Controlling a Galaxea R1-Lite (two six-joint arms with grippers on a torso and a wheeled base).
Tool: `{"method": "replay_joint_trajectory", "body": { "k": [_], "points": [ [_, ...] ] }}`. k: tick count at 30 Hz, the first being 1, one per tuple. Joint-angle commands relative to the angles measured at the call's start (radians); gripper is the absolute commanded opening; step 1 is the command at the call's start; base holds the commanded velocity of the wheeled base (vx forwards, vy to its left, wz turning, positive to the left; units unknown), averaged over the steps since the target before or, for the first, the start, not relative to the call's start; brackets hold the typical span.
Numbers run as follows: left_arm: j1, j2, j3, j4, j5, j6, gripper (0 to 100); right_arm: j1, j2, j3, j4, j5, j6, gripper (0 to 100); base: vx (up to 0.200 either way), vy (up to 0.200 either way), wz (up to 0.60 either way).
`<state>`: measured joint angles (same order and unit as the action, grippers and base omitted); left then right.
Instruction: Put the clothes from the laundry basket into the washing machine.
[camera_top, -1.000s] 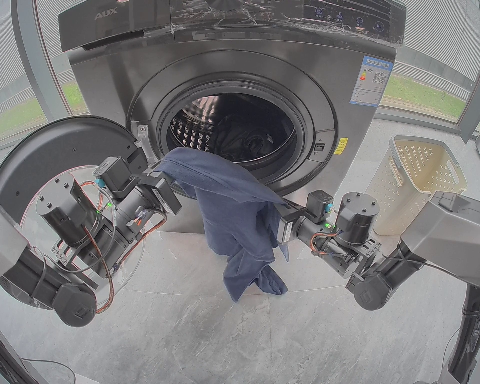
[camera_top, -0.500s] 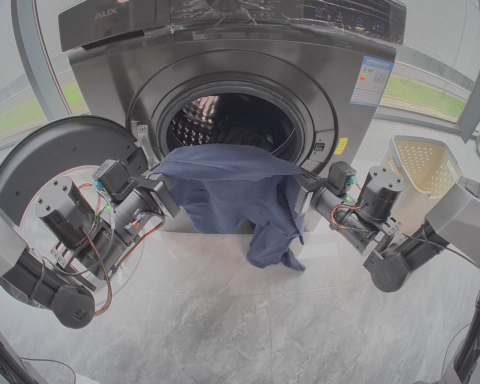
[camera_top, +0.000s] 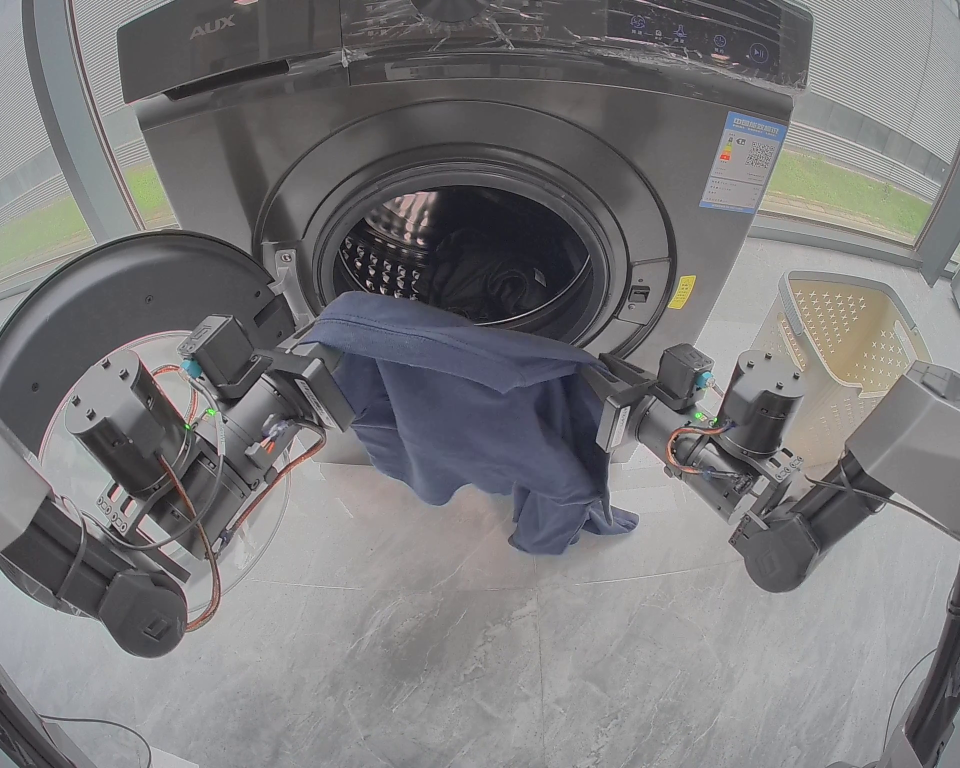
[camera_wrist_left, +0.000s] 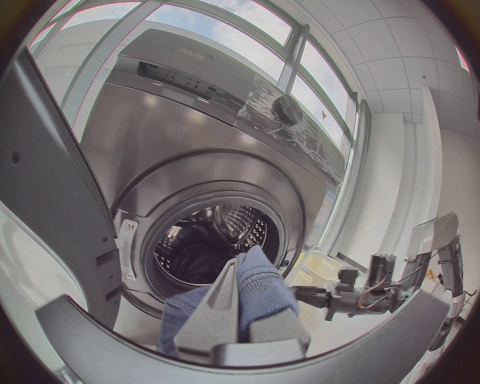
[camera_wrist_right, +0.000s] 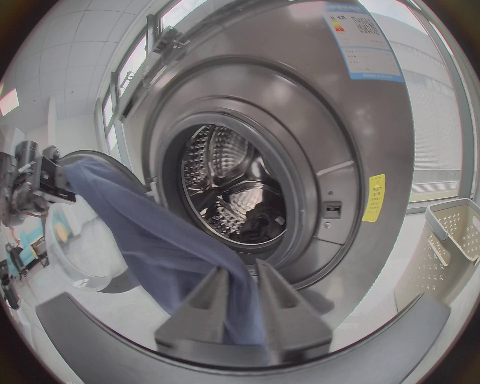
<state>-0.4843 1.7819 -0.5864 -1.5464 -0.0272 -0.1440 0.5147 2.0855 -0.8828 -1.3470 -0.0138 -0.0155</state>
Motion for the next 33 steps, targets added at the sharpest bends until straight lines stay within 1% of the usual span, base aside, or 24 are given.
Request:
{"method": "replay_joint_trajectory", "body": {
  "k": [1, 5, 7, 11, 15, 19, 21, 23, 24, 28, 29, 30, 32, 33],
  "points": [
    [-0.040, -0.007, 0.003, 0.002, 0.001, 0.000, 0, -0.008, 0.130, -0.113, 0.006, 0.002, -0.009, 100, 0.000, 0.000, 0.00],
    [-0.056, -0.007, 0.003, 0.002, 0.003, 0.000, 0, 0.002, 0.191, -0.177, 0.014, 0.002, -0.011, 100, 0.000, 0.000, 0.00],
    [-0.056, -0.007, 0.003, 0.002, 0.003, 0.000, 0, 0.010, 0.214, -0.189, 0.022, -0.002, -0.011, 100, 0.000, 0.000, 0.00],
    [-0.054, -0.006, 0.003, 0.003, 0.003, 0.000, 0, 0.044, 0.257, -0.191, 0.019, -0.005, -0.011, 100, 0.000, 0.000, 0.00],
    [-0.048, -0.006, 0.002, 0.005, 0.003, 0.000, 0, 0.061, 0.260, -0.180, 0.011, -0.008, -0.009, 100, 0.000, 0.000, 0.00],
    [-0.040, 0.004, -0.006, 0.006, 0.004, -0.002, 0, 0.087, 0.212, -0.104, 0.003, -0.008, -0.009, 100, 0.000, 0.000, 0.00],
    [-0.037, 0.008, -0.007, 0.006, 0.004, -0.002, 0, 0.097, 0.177, -0.067, 0.005, -0.015, -0.011, 100, 0.000, 0.000, 0.00],
    [-0.037, 0.008, -0.007, 0.006, 0.004, -0.002, 0, 0.099, 0.174, -0.064, 0.005, -0.015, -0.011, 100, 0.000, 0.000, 0.00],
    [-0.025, 0.008, -0.010, 0.008, 0.006, -0.002, 0, 0.119, 0.125, -0.004, 0.005, -0.017, -0.012, 100, 0.000, 0.000, 0.00],
    [-0.017, 0.010, -0.016, 0.009, 0.006, -0.002, 0, 0.162, 0.059, 0.088, 0.005, -0.015, -0.027, 100, 0.000, 0.000, 0.00],
    [-0.017, 0.008, -0.016, 0.009, 0.006, -0.002, 0, 0.165, 0.057, 0.091, 0.005, -0.015, -0.027, 100, 0.000, 0.000, 0.00],
    [-0.017, 0.010, -0.016, 0.009, 0.006, -0.002, 0, 0.194, 0.039, 0.123, 0.005, -0.012, -0.029, 100, 0.000, 0.000, 0.00],
    [-0.017, 0.013, -0.020, 0.009, 0.006, -0.002, 0, 0.225, 0.034, 0.142, 0.003, -0.009, -0.027, 100, 0.000, 0.000, 0.00],
    [-0.017, 0.013, -0.024, 0.009, 0.007, -0.002, 0, 0.252, 0.034, 0.146, 0.003, -0.008, -0.027, 100, 0.000, 0.000, 0.00]
  ]
}}
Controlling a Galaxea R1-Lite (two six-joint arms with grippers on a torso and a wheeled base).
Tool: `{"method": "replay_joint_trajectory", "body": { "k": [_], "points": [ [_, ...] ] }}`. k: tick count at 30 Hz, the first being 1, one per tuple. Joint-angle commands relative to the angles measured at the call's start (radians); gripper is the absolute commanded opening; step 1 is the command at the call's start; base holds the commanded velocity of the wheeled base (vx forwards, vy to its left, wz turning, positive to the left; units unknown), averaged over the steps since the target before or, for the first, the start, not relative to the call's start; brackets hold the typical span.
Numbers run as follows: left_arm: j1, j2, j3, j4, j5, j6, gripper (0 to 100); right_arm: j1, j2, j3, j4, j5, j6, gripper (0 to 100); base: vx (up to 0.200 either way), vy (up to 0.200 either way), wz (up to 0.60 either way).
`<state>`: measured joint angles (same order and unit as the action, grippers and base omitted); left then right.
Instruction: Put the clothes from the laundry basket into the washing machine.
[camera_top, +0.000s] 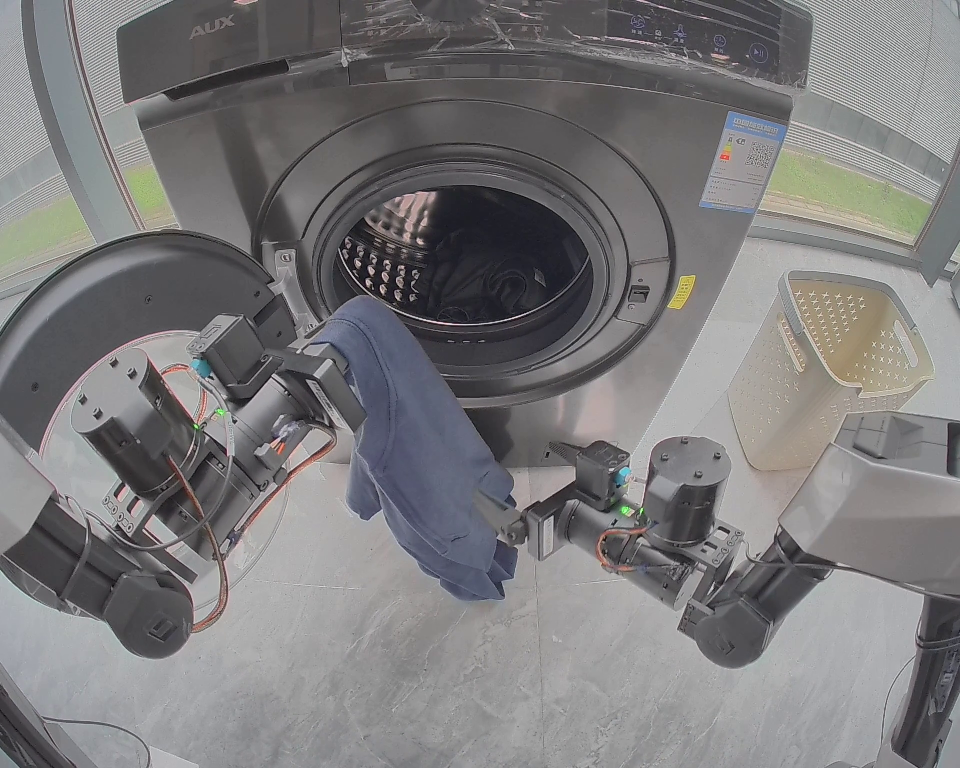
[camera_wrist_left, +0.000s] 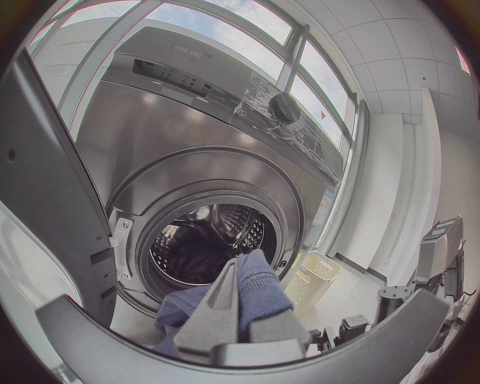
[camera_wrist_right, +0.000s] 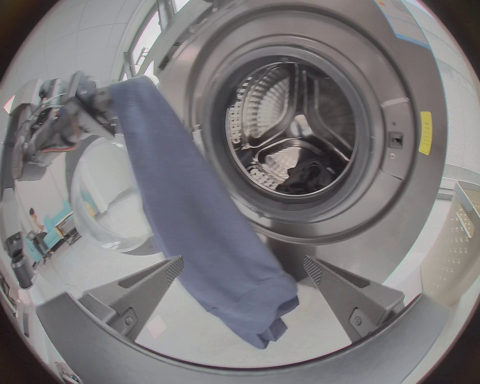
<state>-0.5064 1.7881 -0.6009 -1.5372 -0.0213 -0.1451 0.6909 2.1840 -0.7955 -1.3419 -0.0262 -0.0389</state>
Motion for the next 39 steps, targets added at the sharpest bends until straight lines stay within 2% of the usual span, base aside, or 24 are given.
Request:
{"method": "replay_joint_trajectory", "body": {
  "k": [1, 7, 17, 19, 25, 29, 39],
  "points": [
    [0.005, 0.007, -0.011, 0.000, 0.001, -0.001, 0, 0.095, -0.059, 0.058, -0.002, 0.005, -0.002, 100, 0.000, 0.000, 0.00],
    [0.005, 0.007, -0.016, 0.002, 0.012, -0.001, 0, 0.165, -0.003, -0.014, 0.004, 0.006, -0.001, 100, 0.000, 0.000, 0.00],
    [0.009, 0.007, -0.019, 0.008, 0.014, 0.001, 0, 0.205, 0.111, -0.149, 0.017, 0.006, -0.002, 100, 0.000, 0.000, 0.00],
    [0.012, 0.007, -0.022, 0.008, 0.014, 0.001, 0, 0.210, 0.154, -0.206, 0.023, 0.005, -0.004, 100, 0.000, 0.000, 0.00],
    [0.012, 0.007, -0.020, 0.008, 0.014, 0.001, 0, 0.194, 0.226, -0.315, 0.036, -0.001, -0.009, 100, 0.000, 0.000, 0.00],
    [0.011, 0.007, -0.020, 0.008, 0.014, 0.001, 0, 0.156, 0.267, -0.409, 0.069, -0.018, -0.016, 100, 0.000, 0.000, 0.00],
    [0.009, 0.007, -0.019, 0.006, 0.014, -0.001, 0, 0.110, 0.275, -0.445, 0.089, -0.060, -0.016, 100, 0.000, 0.000, 0.00]
  ]
}}
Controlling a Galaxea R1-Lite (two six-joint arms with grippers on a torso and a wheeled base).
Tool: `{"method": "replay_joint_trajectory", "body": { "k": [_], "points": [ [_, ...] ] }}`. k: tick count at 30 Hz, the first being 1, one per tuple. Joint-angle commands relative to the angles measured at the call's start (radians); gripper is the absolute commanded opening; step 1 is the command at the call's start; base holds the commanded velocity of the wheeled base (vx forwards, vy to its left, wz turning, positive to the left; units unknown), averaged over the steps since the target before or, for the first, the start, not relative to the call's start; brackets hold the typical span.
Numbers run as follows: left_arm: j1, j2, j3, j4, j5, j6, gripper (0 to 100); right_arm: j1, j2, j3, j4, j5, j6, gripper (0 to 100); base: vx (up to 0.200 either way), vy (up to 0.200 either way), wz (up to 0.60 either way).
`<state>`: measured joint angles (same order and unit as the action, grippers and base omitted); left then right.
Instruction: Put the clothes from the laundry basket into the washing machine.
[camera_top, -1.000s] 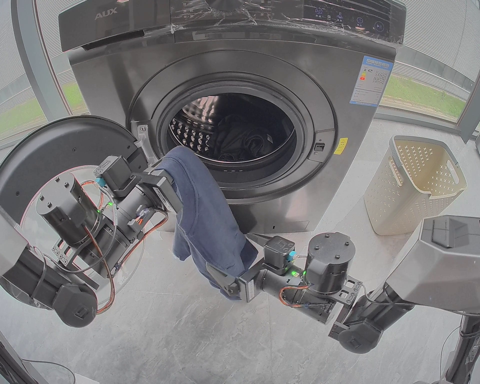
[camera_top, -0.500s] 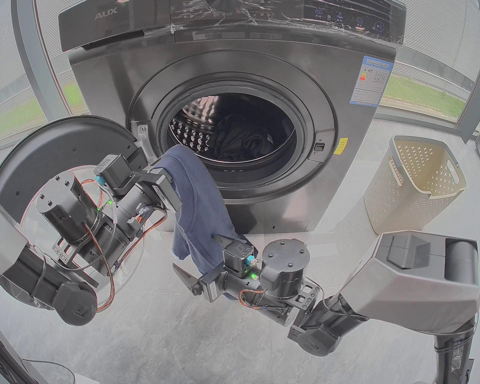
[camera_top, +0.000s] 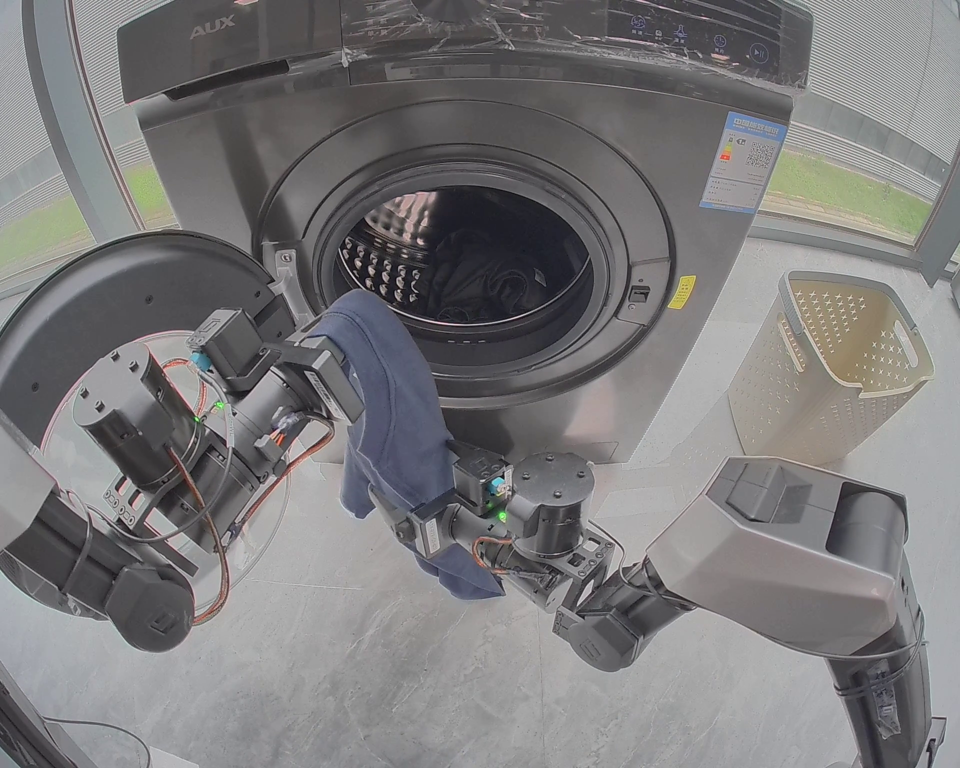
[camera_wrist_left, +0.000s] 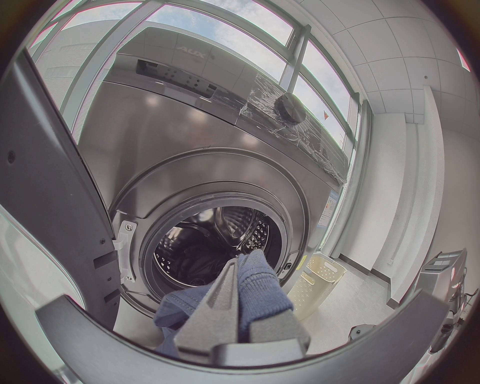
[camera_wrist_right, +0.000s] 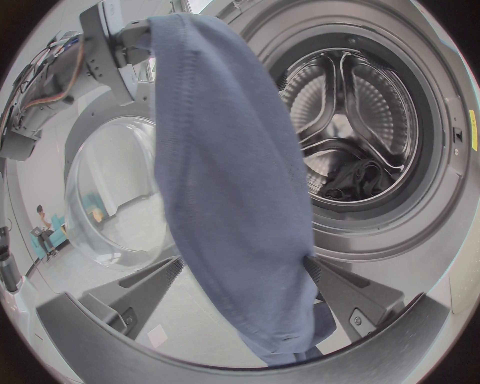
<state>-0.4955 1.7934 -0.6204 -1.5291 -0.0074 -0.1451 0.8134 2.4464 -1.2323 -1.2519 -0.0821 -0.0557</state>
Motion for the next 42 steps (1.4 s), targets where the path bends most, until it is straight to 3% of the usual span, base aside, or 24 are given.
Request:
{"method": "replay_joint_trajectory", "body": {
  "k": [1, 10, 20, 30, 41, 42],
  "points": [
    [-0.001, 0.001, 0.001, -0.002, 0.000, -0.001, 0, -0.014, 0.011, -0.009, 0.000, -0.004, 0.001, 100, 0.000, 0.000, 0.00],
    [0.000, 0.001, 0.002, -0.002, 0.000, -0.001, 0, -0.088, -0.049, 0.007, -0.001, -0.022, -0.001, 100, 0.000, 0.000, 0.00],
    [0.000, 0.003, 0.004, -0.002, 0.000, -0.001, 0, -0.154, -0.144, 0.151, -0.018, -0.019, -0.003, 100, 0.000, 0.000, 0.00],
    [-0.001, 0.003, 0.005, -0.002, 0.000, -0.001, 0, -0.178, -0.155, 0.149, -0.015, -0.015, -0.003, 100, 0.000, 0.000, 0.00],
    [-0.001, 0.001, 0.005, -0.003, -0.002, 0.001, 0, -0.138, -0.030, 0.067, -0.032, -0.008, 0.008, 100, 0.000, 0.000, 0.00],
    [-0.001, 0.000, 0.005, -0.003, -0.002, 0.001, 0, -0.138, -0.030, 0.067, -0.032, -0.008, 0.008, 0, 0.000, 0.000, 0.00]
  ]
}}
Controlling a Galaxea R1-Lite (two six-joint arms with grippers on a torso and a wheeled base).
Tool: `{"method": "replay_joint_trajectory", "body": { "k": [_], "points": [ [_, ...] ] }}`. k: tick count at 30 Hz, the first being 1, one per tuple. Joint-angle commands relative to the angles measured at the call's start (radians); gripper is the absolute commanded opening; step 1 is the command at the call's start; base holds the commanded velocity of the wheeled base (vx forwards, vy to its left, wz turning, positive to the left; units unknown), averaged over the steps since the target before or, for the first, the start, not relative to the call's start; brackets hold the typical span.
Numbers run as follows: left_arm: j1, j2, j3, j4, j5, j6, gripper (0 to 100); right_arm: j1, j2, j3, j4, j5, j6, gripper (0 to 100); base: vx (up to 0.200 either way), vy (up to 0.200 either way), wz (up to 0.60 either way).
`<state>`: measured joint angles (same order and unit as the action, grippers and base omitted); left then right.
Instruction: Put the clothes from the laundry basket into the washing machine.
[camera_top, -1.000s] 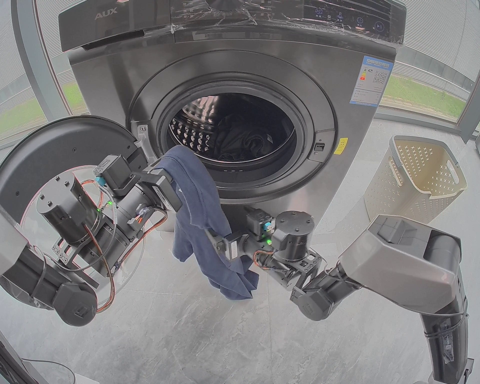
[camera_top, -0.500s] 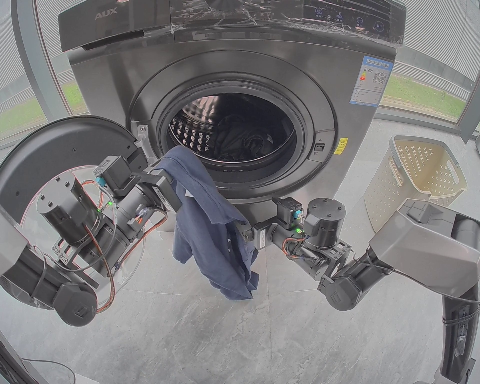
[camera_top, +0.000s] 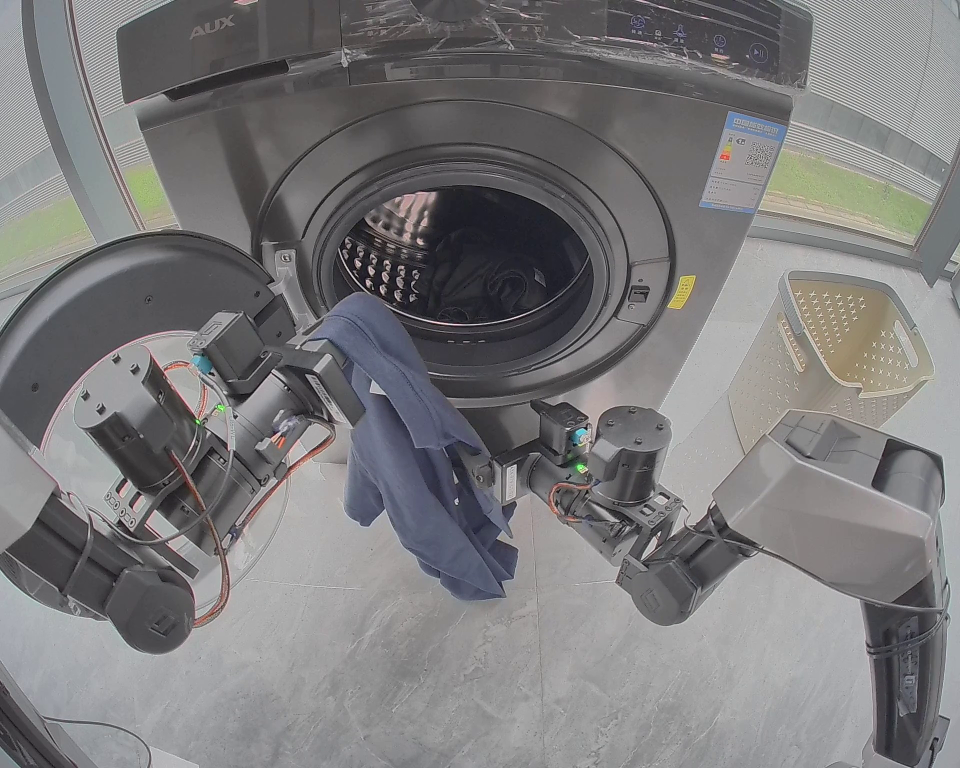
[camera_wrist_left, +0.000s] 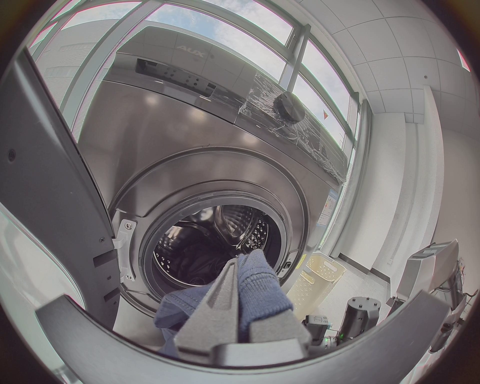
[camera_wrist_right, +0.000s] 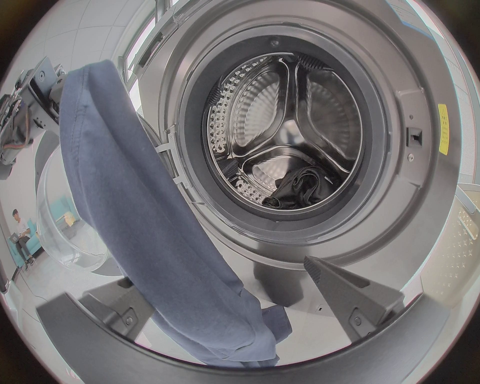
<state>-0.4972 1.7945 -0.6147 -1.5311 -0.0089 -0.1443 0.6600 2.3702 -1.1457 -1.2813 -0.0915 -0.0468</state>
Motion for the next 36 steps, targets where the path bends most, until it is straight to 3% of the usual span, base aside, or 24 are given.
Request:
{"method": "replay_joint_trajectory", "body": {
  "k": [1, 6, 12, 19, 23, 29, 36],
  "points": [
    [0.000, -0.001, -0.002, -0.001, 0.000, 0.000, 0, 0.023, 0.046, -0.026, -0.004, 0.001, 0.002, 0, 0.000, 0.000, 0.00],
    [0.002, 0.000, 0.001, -0.001, 0.000, 0.000, 0, 0.024, 0.021, -0.017, -0.013, 0.003, 0.005, 0, 0.000, 0.000, 0.00],
    [0.003, 0.000, 0.004, -0.001, 0.000, -0.001, 0, 0.004, -0.157, 0.084, -0.024, 0.001, 0.012, 0, 0.000, 0.000, 0.00],
    [0.003, -0.023, -0.005, -0.012, -0.014, -0.001, 0, -0.057, -0.419, 0.265, -0.046, -0.013, 0.064, 0, 0.000, 0.000, 0.00],
    [-0.006, -0.073, 0.001, -0.012, -0.016, 0.000, 0, -0.054, -0.557, 0.337, -0.069, -0.050, 0.143, 0, 0.000, 0.000, 0.00],
    [-0.009, -0.133, 0.009, -0.012, -0.037, 0.002, 0, -0.048, -0.720, 0.451, -0.072, -0.051, 0.154, 0, 0.000, 0.000, 0.00],
    [-0.014, -0.150, 0.000, -0.012, -0.036, 0.015, 0, -0.045, -0.770, 0.462, -0.093, -0.053, 0.180, 0, 0.000, 0.000, 0.00]
  ]
}}
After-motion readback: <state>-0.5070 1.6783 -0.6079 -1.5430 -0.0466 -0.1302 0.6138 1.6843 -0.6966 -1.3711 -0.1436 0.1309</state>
